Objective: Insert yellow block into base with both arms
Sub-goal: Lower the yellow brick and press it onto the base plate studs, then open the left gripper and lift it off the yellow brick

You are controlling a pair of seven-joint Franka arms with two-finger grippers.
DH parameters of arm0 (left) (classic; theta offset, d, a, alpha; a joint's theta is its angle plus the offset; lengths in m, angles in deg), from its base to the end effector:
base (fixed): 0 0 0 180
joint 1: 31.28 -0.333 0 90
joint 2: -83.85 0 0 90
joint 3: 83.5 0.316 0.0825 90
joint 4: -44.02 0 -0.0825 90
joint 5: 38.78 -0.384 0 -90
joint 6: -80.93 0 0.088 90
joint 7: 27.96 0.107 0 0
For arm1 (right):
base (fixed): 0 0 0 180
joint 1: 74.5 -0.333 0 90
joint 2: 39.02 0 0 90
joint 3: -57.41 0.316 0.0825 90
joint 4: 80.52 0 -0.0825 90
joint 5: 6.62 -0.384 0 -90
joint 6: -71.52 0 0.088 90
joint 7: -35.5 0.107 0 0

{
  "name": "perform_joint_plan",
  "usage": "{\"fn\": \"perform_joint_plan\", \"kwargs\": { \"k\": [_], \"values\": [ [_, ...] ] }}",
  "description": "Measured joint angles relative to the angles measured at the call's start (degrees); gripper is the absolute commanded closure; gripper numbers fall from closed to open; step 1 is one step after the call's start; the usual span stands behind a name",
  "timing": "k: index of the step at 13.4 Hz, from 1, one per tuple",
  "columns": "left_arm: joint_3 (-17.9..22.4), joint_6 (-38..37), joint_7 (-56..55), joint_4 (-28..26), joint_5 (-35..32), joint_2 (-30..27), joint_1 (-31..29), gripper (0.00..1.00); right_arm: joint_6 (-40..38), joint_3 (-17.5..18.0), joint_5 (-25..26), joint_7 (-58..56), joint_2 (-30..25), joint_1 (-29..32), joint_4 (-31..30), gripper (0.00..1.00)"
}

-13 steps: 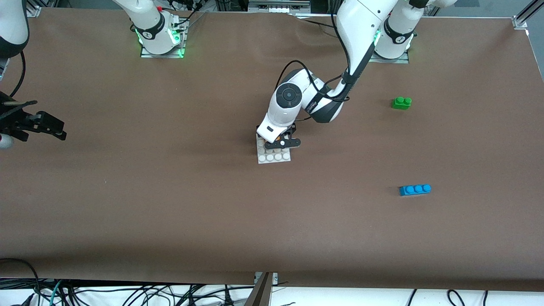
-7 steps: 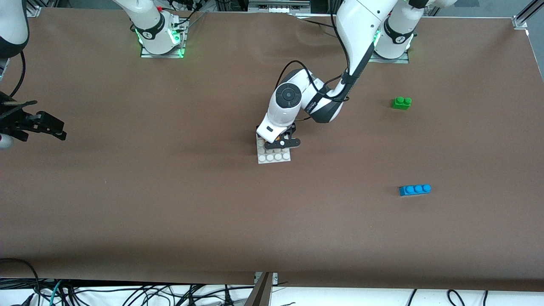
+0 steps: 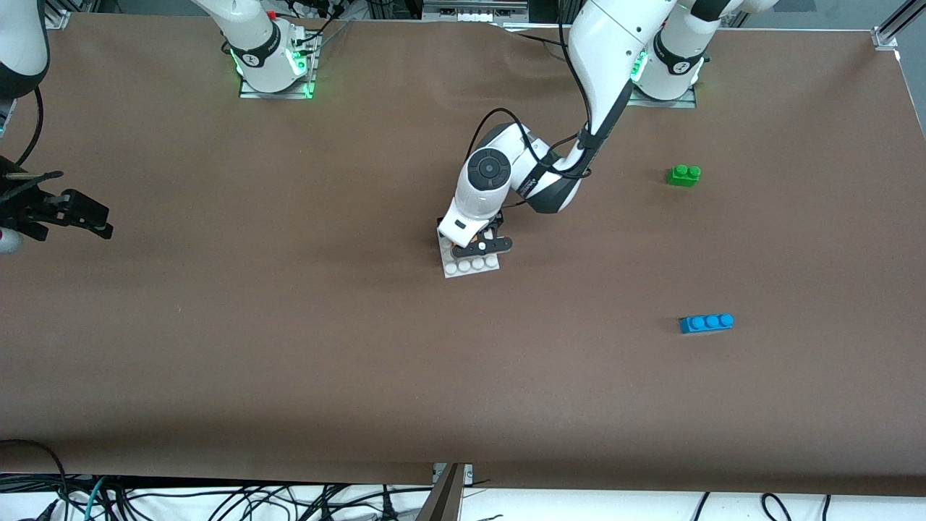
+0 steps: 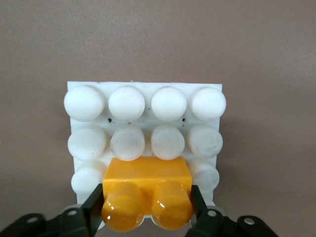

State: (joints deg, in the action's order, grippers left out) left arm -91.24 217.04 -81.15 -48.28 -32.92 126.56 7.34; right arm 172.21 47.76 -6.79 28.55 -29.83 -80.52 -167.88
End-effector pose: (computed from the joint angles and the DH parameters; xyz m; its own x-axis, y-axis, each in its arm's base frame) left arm 0.4879 -0.4958 0.1946 0.9681 0.2186 -0.1220 0.2320 -0.9666 0.1091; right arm 0.6170 -0.0312 0.5708 0.9956 0.0616 0.0710 0.0594 -0.9977 0.0327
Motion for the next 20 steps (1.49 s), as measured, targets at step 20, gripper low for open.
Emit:
{"fn": "perform_joint_plan", "kwargs": {
  "k": [20],
  "values": [
    [-0.8, -23.9, 11.2, -0.4, 1.4, -24.8, -20.7, 0.0, 0.0, 0.0, 0.0, 0.0, 0.1, 0.0, 0.1, 0.0]
  ]
}}
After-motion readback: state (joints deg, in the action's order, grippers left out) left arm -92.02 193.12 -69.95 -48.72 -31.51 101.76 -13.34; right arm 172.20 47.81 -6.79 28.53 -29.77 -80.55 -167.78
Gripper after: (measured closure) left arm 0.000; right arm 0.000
